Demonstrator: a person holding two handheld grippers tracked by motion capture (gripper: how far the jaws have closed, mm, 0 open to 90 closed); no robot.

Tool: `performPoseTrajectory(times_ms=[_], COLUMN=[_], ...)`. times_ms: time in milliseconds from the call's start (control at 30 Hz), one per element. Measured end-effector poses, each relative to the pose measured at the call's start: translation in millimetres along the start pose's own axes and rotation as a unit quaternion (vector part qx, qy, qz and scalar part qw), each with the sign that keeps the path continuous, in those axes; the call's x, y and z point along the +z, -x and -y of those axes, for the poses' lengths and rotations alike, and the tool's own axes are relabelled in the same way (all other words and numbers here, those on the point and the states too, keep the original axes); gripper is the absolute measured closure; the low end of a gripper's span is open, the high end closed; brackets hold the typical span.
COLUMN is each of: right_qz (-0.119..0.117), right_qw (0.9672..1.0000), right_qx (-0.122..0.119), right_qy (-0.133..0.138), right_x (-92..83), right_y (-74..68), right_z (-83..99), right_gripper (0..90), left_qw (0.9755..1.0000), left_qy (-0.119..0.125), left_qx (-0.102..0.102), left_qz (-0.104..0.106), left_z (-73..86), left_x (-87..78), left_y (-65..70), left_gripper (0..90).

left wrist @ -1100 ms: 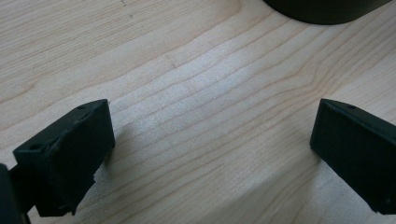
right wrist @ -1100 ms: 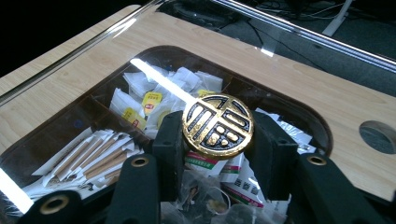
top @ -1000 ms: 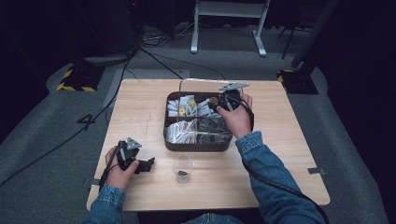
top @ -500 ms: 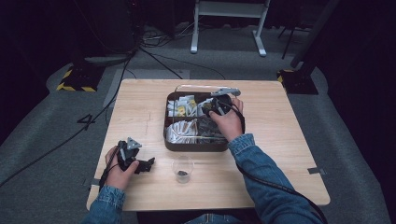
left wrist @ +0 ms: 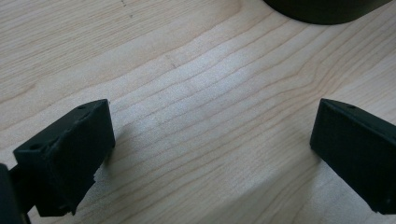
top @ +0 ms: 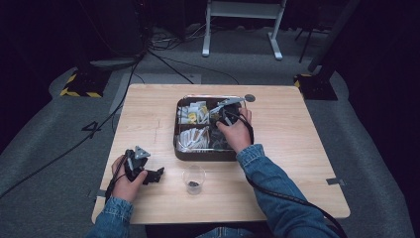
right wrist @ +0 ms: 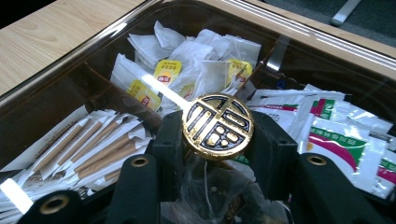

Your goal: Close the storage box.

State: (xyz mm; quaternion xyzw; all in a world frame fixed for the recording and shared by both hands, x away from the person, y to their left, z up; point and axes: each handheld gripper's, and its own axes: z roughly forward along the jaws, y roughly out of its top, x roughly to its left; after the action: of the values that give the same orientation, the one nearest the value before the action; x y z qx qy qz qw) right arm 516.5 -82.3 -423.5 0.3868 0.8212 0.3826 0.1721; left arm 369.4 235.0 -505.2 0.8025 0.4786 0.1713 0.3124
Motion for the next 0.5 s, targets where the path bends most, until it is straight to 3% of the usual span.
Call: performPoseTrajectory(times_ms=[500], right_qz=[0.0], right_qw=[0.9999], right_qx=[0.001], right_qy=[-0.011], right_x=[14.1], right_y=[-8.8], right_z=[2.9], right_gripper=[58.8], left_qw=[1.0], left_qy=[0.0], left_qx=[0.0], left_qz=[0.0], left_z=[0.0], left_x=[0.0], left_y=[0.0], left_gripper=[0.2])
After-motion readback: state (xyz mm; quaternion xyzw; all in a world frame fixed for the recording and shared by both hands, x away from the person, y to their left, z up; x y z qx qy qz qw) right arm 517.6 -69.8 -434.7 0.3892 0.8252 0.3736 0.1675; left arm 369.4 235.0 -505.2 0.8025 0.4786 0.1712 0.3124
